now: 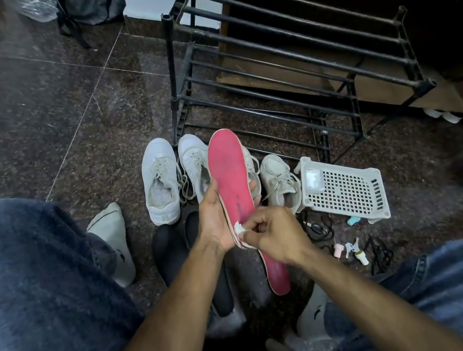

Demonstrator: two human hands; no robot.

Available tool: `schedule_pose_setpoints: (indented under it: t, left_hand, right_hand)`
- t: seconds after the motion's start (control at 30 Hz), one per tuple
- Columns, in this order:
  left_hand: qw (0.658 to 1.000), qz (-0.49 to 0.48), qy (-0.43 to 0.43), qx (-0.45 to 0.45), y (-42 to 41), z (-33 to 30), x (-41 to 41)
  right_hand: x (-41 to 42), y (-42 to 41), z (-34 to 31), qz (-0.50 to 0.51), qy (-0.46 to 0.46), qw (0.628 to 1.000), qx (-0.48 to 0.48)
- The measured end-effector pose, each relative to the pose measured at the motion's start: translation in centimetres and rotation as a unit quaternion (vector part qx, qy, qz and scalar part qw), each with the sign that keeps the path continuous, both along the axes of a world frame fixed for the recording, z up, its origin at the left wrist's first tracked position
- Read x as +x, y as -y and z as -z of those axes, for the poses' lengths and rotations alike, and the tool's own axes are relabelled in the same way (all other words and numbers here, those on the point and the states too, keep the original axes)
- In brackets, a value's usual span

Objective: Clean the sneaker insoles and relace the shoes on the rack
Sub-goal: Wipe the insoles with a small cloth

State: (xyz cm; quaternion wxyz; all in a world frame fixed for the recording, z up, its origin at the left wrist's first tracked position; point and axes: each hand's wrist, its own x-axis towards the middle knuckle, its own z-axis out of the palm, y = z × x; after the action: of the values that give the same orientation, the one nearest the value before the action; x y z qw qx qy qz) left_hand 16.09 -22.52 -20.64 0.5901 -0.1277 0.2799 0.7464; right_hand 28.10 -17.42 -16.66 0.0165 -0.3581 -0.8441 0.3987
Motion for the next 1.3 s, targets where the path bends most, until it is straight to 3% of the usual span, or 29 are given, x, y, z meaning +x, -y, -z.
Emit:
schedule_pose_setpoints:
  t: [0.1, 0.23, 0.33, 0.47, 0.6, 0.8, 0.9, 1.03, 1.1, 1.2, 1.3]
  left_hand:
    - [1.0, 0.01, -0.02, 0.012, 0.0, -0.4, -0.2]
    - [0.999, -0.013, -0.022, 0.048, 0.3, -1.1, -0.9]
    - [0.998, -0.014, -0.038, 0.041, 0.3, -1.2, -0.9]
    - [0.998, -0.025, -0.01, 0.051, 0.0, -1.4, -0.7]
    - [0.999, -0.002, -0.004, 0.046, 0.1, -1.1, -0.6]
    - [0.999, 0.033, -0.021, 0.028, -0.4, -1.0, 1.7]
    - [0.998, 0.043, -0.039, 0.02, -0.5, -0.8, 2.0]
    - [0.999, 0.038, -0.013, 0.012, -0.4, -0.2, 1.3]
    - [0.998, 0.054, -0.03, 0.002, -0.6, -0.1, 1.8]
    - [0.992, 0.088, -0.092, -0.01, -0.9, -0.4, 2.6]
    - [0.99, 0.102, -0.102, -0.007, -0.7, -0.5, 2.5]
  right_hand:
    - [0.3, -0.6, -0.8, 0.078, -0.089, 0.978, -0.172]
    - [0.7, -0.3, -2.0, 0.122, -0.176, 0.951, -0.224]
    - [0.4, -0.1, -1.7, 0.097, -0.178, 0.966, -0.161]
    - [0.3, 1.6, -0.7, -0.023, -0.118, 0.992, 0.039]
    - [-0.6, 2.3, -1.3, -0.077, -0.041, 0.976, 0.199]
    - [-4.8, -2.1, -3.6, -0.029, 0.045, 0.962, 0.267]
    - [-5.6, -3.8, -3.6, 0.023, 0.043, 0.968, 0.244]
    - [-3.5, -2.0, -3.1, -0.067, 0.027, 0.98, 0.184]
    - [-3.0, -2.6, -2.9, -0.081, 0.03, 0.976, 0.202]
    - [-4.2, -5.7, -3.0, -0.031, 0.037, 0.966, 0.252]
    - [-5.6, -7.9, -3.4, 0.036, 0.043, 0.964, 0.261]
